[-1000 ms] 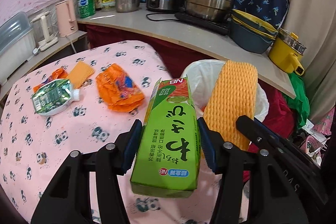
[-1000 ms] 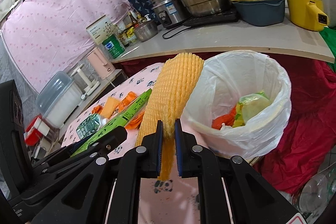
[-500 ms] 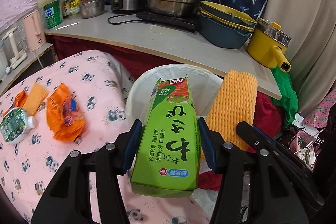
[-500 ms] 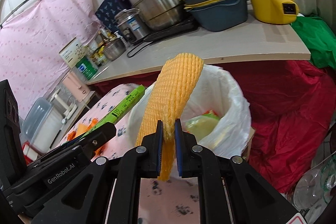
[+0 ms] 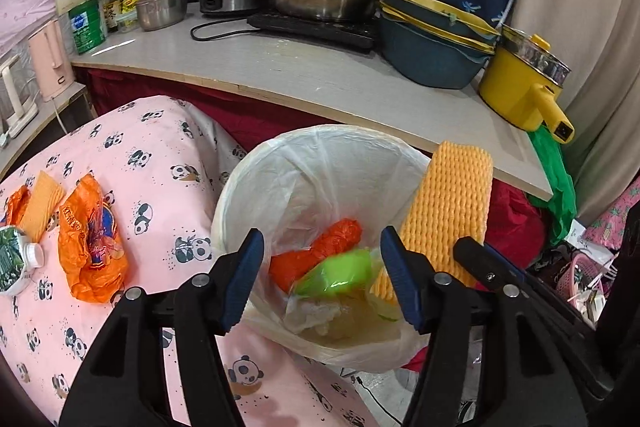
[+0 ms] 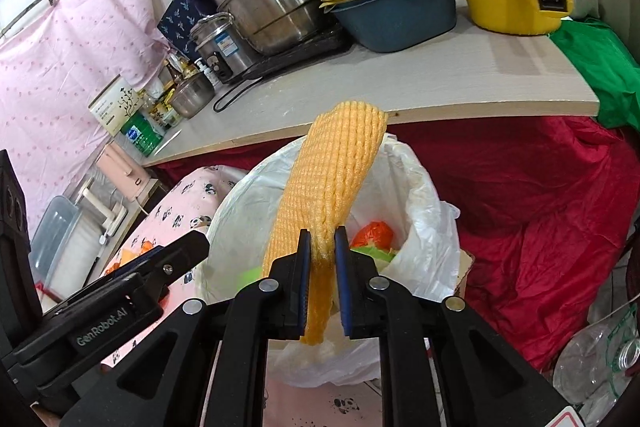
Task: Collect trash
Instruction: 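Carry foam sleeve and green carton over the bin and open both grippers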
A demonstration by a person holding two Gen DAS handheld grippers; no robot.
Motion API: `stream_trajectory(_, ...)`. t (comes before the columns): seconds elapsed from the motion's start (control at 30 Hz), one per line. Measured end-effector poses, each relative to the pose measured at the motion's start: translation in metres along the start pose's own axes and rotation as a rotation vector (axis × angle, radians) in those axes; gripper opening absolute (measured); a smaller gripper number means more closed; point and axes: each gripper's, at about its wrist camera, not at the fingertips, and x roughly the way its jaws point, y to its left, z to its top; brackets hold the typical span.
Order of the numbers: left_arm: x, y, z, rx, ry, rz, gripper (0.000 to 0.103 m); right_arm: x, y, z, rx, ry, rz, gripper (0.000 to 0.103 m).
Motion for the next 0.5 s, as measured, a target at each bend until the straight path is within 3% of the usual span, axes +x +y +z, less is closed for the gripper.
stream_trajectory(0.5,-0.023,0.025,-0.011,-0.026,-0.045,0.085,0.063,-0.001,0.009,-0.014,-0.006,0.018,0.007,0.020)
